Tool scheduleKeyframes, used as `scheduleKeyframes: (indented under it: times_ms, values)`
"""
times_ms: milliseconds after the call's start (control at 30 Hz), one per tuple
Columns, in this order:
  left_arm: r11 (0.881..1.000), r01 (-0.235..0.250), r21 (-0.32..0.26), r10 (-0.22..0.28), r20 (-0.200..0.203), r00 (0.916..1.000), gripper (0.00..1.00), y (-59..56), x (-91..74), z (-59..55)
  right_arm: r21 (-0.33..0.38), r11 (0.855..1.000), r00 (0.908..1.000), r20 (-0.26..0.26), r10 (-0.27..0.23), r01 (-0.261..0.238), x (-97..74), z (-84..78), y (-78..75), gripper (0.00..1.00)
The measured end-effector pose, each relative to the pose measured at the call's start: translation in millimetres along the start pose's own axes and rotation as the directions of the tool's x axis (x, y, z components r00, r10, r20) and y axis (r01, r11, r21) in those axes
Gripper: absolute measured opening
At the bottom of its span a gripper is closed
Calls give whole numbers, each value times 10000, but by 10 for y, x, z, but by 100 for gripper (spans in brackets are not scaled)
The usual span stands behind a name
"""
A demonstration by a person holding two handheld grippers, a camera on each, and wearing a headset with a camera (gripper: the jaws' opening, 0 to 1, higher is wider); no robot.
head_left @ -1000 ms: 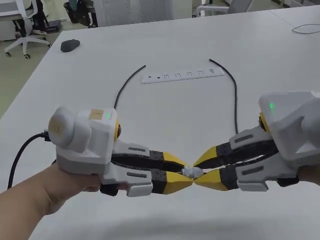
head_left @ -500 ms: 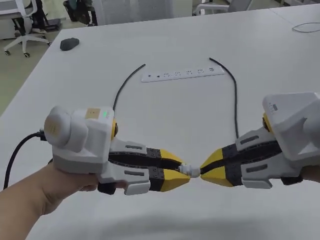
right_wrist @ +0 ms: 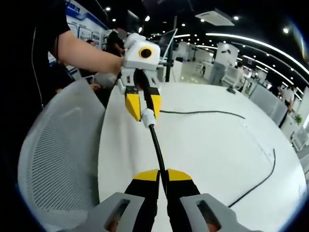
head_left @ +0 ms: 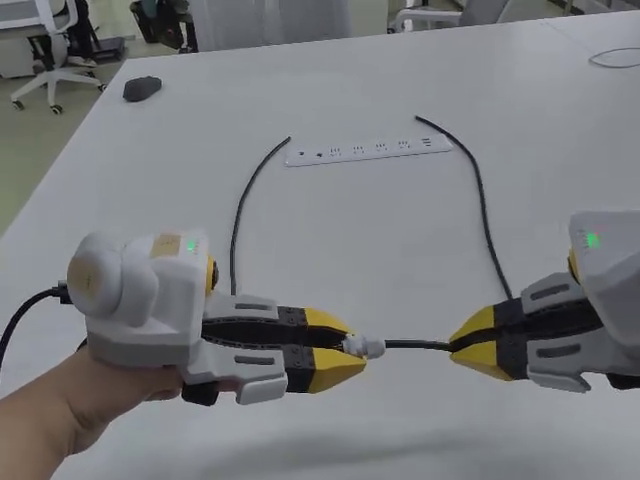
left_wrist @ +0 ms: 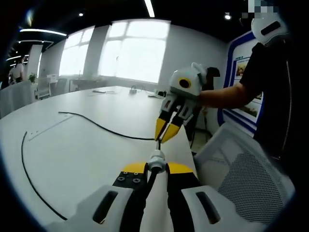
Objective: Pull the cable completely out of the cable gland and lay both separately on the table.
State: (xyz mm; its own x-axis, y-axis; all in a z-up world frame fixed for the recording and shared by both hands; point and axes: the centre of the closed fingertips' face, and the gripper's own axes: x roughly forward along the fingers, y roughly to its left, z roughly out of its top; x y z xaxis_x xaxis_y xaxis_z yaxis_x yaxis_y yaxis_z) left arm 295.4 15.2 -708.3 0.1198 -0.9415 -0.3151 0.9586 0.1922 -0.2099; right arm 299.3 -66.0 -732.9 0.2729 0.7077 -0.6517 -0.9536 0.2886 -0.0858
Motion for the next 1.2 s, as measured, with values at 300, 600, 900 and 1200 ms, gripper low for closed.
scheduleKeyframes:
  times_ms: [300, 600, 900, 1200]
  values:
    - [9987, -501, -104, 501, 47, 9987, 15, 38, -156, -35, 1015, 9860, 9878, -952, -1230, 1326, -237, -465, -258, 0]
    - [9964, -780, -329, 782, 64, 9969, 15, 19, -244, -121, 1643, 9553, 9502, -2355, -2040, 2458, -399, -1008, -460, 0]
    - [9963, -781, -357, 783, 34, 9969, 15, -5, -172, -136, 1553, 9499, 9218, -3260, -2097, 2711, -385, -1345, -467, 0]
    - [9953, -912, -333, 908, -132, 9958, 15, 20, -164, -156, 1703, 9723, 9720, -1988, -1255, 1603, -380, -825, -305, 22]
